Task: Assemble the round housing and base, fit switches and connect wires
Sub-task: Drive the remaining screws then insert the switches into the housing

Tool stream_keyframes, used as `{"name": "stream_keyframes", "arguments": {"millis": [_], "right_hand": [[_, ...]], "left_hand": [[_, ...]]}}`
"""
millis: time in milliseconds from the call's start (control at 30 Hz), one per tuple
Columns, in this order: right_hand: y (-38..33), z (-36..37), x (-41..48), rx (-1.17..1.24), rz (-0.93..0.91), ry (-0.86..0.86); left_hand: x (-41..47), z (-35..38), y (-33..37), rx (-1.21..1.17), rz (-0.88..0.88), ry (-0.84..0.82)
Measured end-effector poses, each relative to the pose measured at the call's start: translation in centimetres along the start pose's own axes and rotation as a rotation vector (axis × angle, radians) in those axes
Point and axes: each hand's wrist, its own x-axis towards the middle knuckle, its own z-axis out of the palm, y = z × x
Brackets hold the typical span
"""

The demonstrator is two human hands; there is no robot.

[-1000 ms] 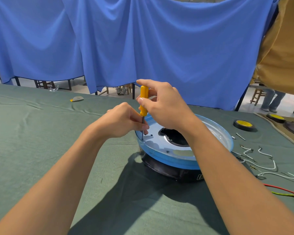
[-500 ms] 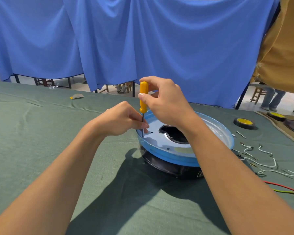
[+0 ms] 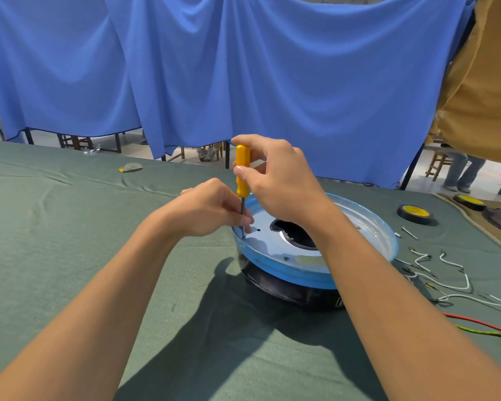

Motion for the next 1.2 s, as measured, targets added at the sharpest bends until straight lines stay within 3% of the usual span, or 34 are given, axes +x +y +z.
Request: {"name": "stream_keyframes", "arguments": {"millis": [233, 433, 767, 933, 1200], "right_hand": [[0.4, 0.6, -0.2, -0.246, -0.030, 0.193], [0.3, 1.0, -0.4, -0.314, -0.025, 0.246], [-0.5, -0.6, -0.1, -0.015, -0.005, -0.109], [-0.4, -0.7, 0.0, -0.012, -0.011, -0.153], [-0.5, 0.8, -0.5, -0.255, -0.063, 0.138]], "left_hand": [[0.3, 0.8, 0.8, 0.227, -0.058, 0.155], [0.4, 0.9, 1.0, 0.254, -0.055, 0.202], [0.1, 0.1, 1.0, 0.162, -0.069, 0.156], [-0.2, -0.1, 1.2, 0.190, -0.089, 0.083], [-0.3, 0.2, 1.2, 0.064, -0.108, 0.174]]}}
